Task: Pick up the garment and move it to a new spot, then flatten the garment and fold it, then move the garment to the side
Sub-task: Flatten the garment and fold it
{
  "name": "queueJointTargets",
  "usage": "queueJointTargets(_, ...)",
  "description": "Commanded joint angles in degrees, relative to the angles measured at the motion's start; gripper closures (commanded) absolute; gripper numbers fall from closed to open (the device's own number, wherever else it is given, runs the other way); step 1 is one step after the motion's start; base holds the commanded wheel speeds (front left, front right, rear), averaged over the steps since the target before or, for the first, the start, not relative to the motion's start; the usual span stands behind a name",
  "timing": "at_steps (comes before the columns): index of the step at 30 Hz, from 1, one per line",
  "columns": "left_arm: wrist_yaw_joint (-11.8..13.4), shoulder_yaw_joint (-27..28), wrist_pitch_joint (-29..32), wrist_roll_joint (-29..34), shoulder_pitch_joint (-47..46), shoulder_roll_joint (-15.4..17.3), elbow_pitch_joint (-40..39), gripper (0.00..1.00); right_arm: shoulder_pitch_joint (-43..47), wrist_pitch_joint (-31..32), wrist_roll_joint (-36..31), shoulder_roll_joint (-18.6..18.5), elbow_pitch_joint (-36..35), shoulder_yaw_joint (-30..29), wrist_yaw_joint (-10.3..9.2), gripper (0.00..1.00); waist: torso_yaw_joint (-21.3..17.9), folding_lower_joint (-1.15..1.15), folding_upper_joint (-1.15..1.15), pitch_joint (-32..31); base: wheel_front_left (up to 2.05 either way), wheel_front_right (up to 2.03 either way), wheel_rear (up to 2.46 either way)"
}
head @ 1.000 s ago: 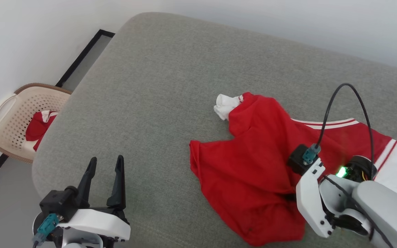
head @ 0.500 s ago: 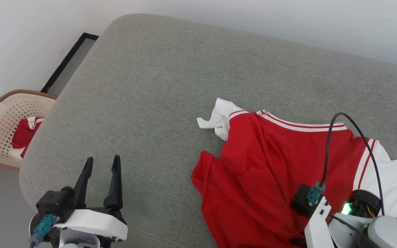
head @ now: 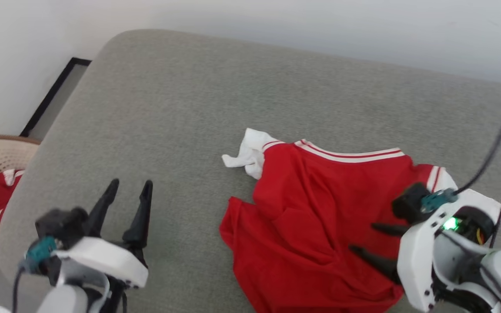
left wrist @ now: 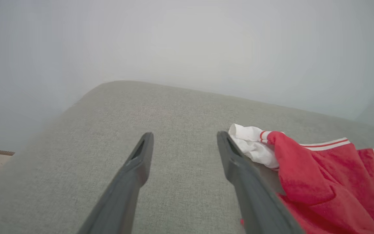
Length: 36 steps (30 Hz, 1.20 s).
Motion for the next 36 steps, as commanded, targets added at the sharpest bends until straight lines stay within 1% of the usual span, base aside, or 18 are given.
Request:
queueJointTargets(1, -0.5, -0.1, 1.3, -0.6, -1.2, 0.5, -0.7, 0.0, 1.0, -1.0, -1.0, 0.8, -0.3, -1.5, -0.02, 0.0, -1.2, 0.0, 0.0, -0.4, 0.0, 0.0, 0.0)
queueJointTargets(5, -1.7, -1.1, 8.3, -2.5, -4.9, 3.3, -2.3, 0.0, 2.9, -4.8, -4.8, 4.9, -1.6, -8.8, -0.02, 0.0, -4.0, 0.0, 0.0, -0.5, 0.0, 0.0, 0.0)
queueJointTargets(9, -2.5, -2.9, 15.8, -4.2, -9.9, 5.5, -2.1, 0.0, 4.4, -7.8, -8.9, 8.5, -2.7, -14.3, -0.02, 0.0, -6.7, 0.0, 0.0, -0.5, 0.0, 0.0, 0.0)
queueJointTargets(14, -3.3, -5.9, 26.5, -8.0, -16.7, 6.6, -0.3, 0.0, 5.6, -12.6, -14.8, 12.2, -2.2, -20.9, -0.02, 0.0, -9.9, 0.0, 0.0, -0.5, 0.0, 0.0, 0.0)
queueJointTargets(16, -3.3, -7.6, 30.7, -8.4, -19.4, 7.3, 0.7, 0.0, 6.0, -15.2, -17.4, 13.8, -1.6, -23.4, -0.02, 0.0, -11.2, 0.0, 0.0, -0.4, 0.0, 0.0, 0.0)
queueJointTargets(21, -3.5, -11.6, 39.9, -10.1, -25.6, 6.7, 3.6, 0.0, 6.1, -22.3, -22.9, 17.9, 0.5, -29.7, -0.02, 0.0, -13.7, 0.0, 0.0, 0.1, 0.0, 0.0, 0.0)
queueJointTargets(25, -3.3, -14.1, 46.1, -10.2, -30.2, 5.8, 7.9, 0.0, 5.7, -25.7, -26.0, 21.0, 2.3, -33.8, -0.02, 0.0, -15.4, 0.0, 0.0, 0.9, 0.0, 0.0, 0.0)
queueJointTargets(26, -3.3, -14.9, 47.5, -9.9, -31.5, 5.6, 8.8, 0.0, 5.5, -26.2, -26.5, 21.7, 2.7, -34.6, -0.02, 0.0, -15.8, 0.0, 0.0, 1.2, 0.0, 0.0, 0.0)
queueJointTargets(29, -3.5, -16.7, 49.2, -9.4, -35.2, 4.5, 11.7, 0.0, 5.2, -27.3, -27.7, 22.8, 3.3, -35.7, -0.02, 0.0, -17.0, 0.0, 0.0, 2.2, 0.0, 0.0, 0.0)
queueJointTargets(34, -3.7, -20.4, 51.6, -8.0, -40.9, 3.9, 18.1, 0.0, 3.5, -29.0, -28.7, 24.5, 4.1, -37.0, -0.02, 0.0, -19.5, 0.0, 0.0, 4.5, 0.0, 0.0, 0.0)
queueJointTargets(35, -3.7, -20.4, 51.6, -8.0, -40.9, 3.9, 18.1, 0.0, 3.5, -29.0, -28.7, 24.5, 4.1, -37.0, -0.02, 0.0, -19.5, 0.0, 0.0, 4.5, 0.0, 0.0, 0.0)
queueJointTargets(36, -3.8, -21.3, 51.7, -7.8, -42.7, 4.0, 21.0, 0.0, 2.8, -29.7, -28.8, 25.3, 4.5, -37.2, -0.02, 0.0, -20.7, 0.0, 0.0, 5.6, 0.0, 0.0, 0.0)
